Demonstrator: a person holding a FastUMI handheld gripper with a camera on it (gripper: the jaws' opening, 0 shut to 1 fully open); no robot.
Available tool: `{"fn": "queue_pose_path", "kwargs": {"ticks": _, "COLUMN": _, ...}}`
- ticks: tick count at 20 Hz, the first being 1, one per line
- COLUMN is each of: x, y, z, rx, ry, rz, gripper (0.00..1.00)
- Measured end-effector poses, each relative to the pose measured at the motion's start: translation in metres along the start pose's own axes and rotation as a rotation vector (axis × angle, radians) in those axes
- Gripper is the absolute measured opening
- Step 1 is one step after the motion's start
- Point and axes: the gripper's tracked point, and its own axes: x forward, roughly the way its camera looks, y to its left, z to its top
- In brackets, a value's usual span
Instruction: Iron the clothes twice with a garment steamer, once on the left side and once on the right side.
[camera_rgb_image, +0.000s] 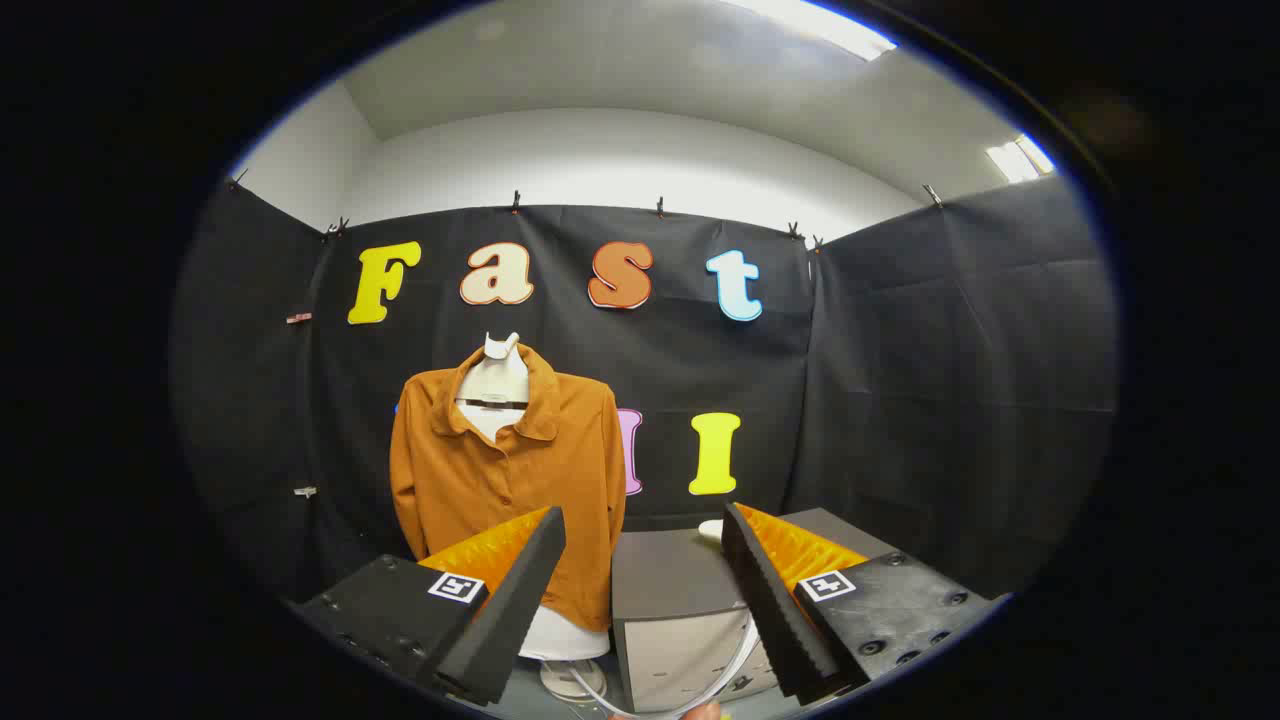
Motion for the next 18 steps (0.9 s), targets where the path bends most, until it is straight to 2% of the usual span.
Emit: {"fn": "queue_pose_path", "kwargs": {"ticks": 18, "x": -0.0001, "y": -0.0104, "z": 0.0105, "rx": 0.0, "ry": -0.018, "rz": -0.035, "gripper": 0.98}}
